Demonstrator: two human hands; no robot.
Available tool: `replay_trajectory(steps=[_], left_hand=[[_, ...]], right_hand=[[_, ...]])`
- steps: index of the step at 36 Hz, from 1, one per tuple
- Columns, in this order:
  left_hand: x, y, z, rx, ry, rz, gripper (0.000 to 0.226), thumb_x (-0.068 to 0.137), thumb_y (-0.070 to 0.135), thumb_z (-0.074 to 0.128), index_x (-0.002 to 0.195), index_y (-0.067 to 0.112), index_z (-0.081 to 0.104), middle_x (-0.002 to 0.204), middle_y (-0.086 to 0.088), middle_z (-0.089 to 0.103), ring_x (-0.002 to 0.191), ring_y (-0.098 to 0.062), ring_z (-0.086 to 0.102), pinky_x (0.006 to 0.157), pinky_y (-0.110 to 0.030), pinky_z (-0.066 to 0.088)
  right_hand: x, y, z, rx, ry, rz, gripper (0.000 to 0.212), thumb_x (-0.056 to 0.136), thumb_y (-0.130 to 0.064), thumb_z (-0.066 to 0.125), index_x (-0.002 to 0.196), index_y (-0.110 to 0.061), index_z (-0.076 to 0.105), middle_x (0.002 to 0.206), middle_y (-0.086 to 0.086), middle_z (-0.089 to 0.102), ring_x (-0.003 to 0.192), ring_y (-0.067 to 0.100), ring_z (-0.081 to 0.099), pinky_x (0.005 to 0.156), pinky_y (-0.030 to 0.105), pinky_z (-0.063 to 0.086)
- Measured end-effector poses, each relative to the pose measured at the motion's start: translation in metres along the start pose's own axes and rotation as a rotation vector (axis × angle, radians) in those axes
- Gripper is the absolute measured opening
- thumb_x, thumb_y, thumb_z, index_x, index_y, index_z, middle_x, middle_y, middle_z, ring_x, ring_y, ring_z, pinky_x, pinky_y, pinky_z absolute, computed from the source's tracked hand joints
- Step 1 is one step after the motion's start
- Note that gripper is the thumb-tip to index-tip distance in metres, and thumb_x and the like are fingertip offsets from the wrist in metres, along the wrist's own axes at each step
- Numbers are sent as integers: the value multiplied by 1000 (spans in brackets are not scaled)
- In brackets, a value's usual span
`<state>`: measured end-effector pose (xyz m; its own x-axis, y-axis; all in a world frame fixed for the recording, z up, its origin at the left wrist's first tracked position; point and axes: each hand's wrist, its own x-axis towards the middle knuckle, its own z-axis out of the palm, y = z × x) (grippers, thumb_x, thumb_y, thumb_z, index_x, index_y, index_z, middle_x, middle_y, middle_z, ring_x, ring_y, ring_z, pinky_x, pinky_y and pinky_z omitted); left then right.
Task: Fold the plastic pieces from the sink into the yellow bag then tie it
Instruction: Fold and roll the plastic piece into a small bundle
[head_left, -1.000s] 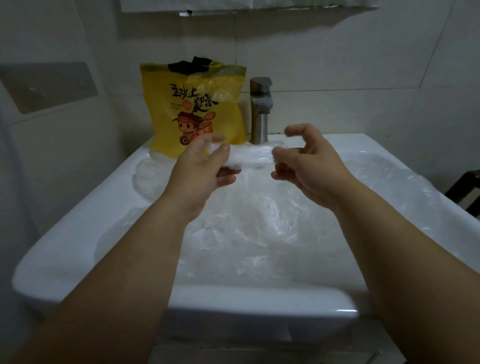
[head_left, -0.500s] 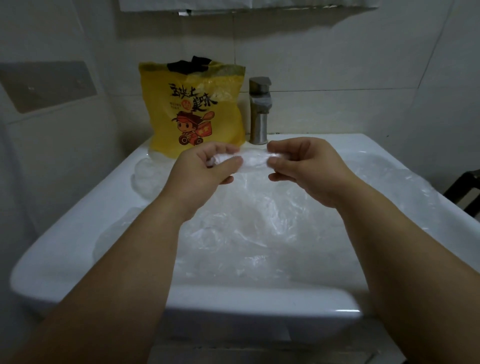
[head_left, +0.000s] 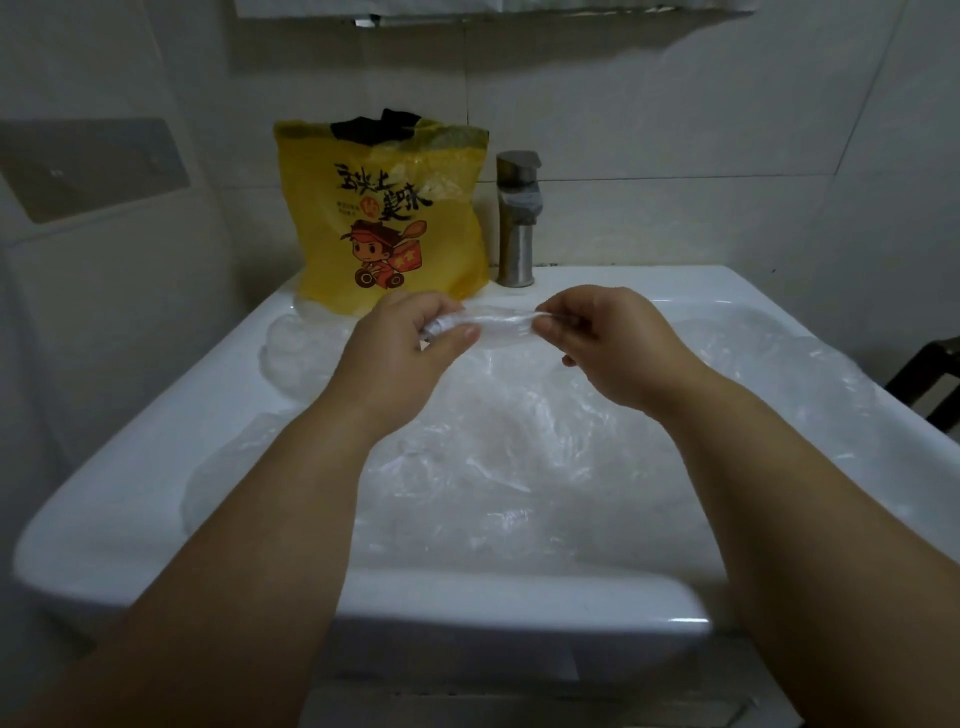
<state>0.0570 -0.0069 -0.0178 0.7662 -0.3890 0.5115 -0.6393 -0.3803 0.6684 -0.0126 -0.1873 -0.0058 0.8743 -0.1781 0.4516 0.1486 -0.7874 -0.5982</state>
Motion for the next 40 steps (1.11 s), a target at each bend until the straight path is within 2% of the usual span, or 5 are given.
replay_trajectory(steps=[7, 19, 24, 31, 40], left_hand=[[0, 2, -2, -171, -98, -114, 9, 95, 25, 60, 90, 17, 61, 93, -5, 67, 86, -16, 66, 83, -29, 52], [6, 13, -5, -840, 107, -253, 20, 78, 27, 68, 90, 12, 63, 66, 7, 66, 64, -4, 61, 61, -16, 50], [1, 20, 7, -1037, -236, -299, 91, 42, 66, 80, 113, 14, 56, 103, -3, 69, 97, -17, 68, 81, -31, 56], [-1, 30, 19, -753, -195, -358, 38, 99, 42, 43, 94, 16, 69, 71, 1, 69, 63, -10, 64, 61, -25, 52], [7, 19, 4, -691, 197, -441, 27, 93, 39, 60, 76, 21, 71, 76, 1, 64, 64, -6, 54, 51, -18, 44]], right_hand=[[-1, 0, -2, -36, -34, -40, 12, 97, -28, 53, 95, -18, 61, 84, -8, 55, 78, 11, 54, 65, 18, 42], [-4, -17, -3, 483, -98, 99, 17, 96, -20, 56, 84, -12, 65, 69, 1, 61, 59, 7, 56, 59, 19, 53], [-7, -32, 17, 671, -122, 142, 21, 97, -14, 53, 84, -1, 64, 67, 6, 59, 57, 11, 52, 57, 24, 50], [-10, -36, 26, 706, -203, 138, 19, 97, -11, 53, 81, -11, 65, 64, 3, 58, 56, 12, 50, 55, 25, 45], [-7, -26, 12, 672, -245, 228, 17, 95, -15, 58, 86, -5, 68, 60, 1, 60, 51, 7, 52, 53, 20, 47]])
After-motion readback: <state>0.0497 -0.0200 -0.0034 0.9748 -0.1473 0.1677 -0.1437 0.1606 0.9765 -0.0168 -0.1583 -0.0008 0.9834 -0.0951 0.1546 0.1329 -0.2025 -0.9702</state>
